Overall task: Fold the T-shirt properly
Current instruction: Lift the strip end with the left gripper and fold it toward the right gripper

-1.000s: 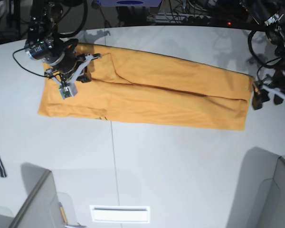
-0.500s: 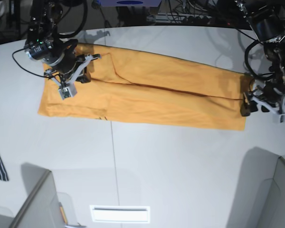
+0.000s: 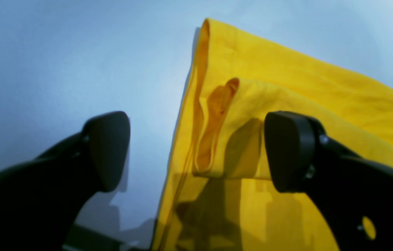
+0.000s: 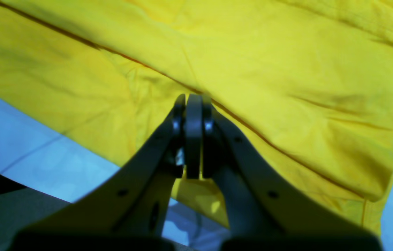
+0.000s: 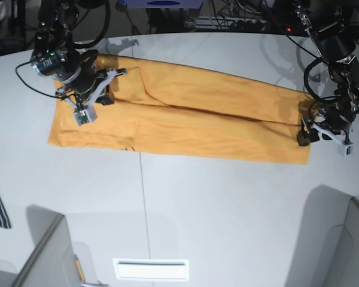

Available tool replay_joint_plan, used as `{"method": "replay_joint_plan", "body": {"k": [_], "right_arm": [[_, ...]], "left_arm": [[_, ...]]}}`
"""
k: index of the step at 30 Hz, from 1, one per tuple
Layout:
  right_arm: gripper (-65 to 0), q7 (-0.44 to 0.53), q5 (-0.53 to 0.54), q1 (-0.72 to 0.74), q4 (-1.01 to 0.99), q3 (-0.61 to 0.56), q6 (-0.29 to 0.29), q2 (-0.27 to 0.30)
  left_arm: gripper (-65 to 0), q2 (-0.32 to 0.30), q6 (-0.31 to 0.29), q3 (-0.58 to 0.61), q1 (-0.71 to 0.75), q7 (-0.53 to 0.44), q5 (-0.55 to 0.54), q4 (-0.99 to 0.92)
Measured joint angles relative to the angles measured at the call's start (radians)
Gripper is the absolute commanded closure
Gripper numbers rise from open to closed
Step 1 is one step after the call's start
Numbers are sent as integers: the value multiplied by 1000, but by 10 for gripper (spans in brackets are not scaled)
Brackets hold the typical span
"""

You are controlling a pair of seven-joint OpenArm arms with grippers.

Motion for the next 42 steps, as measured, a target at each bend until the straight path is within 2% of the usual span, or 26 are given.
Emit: {"method": "replay_joint_plan", "body": {"k": [2, 4, 10, 12, 14, 15, 20, 25, 30, 33, 37, 42], "right_arm": [[0, 0, 0, 0, 0, 0, 0, 0], [0, 0, 0, 0, 0, 0, 0, 0], [0, 0, 0, 0, 0, 0, 0, 0], [0, 0, 0, 0, 0, 0, 0, 0], [0, 0, 0, 0, 0, 0, 0, 0], [0, 0, 0, 0, 0, 0, 0, 0], [0, 0, 24, 0, 0, 0, 0, 0], [0, 1, 254, -1, 0, 97, -2, 1], [0, -4, 436, -4, 0, 159, -8, 45], [0, -1, 445, -3, 0, 162, -8, 68], [0, 0, 451, -3, -16, 164, -7, 66], [0, -4, 442, -2, -55, 164, -8, 67]], "left_arm": [[-579, 0, 0, 0, 0, -1, 0, 0], [-530, 0, 0, 0, 0, -1, 0, 0], [-262, 2, 0, 1, 0, 10, 2, -6], [-165, 3, 0, 1, 1, 14, 2, -8], [-36, 5, 0, 2, 3, 19, 2, -9], [0, 6, 0, 1, 5, 18, 1, -11], [0, 3, 0, 1, 5, 19, -1, -11], [0, -12, 0, -2, 6, 37, 0, -6], [0, -17, 3, -61, 23, 47, 19, 40], [0, -20, 5, -88, 35, 56, 26, 108], [0, -17, 5, -87, 79, 53, 17, 225], [0, 14, 5, -91, 127, 132, 24, 384]]}}
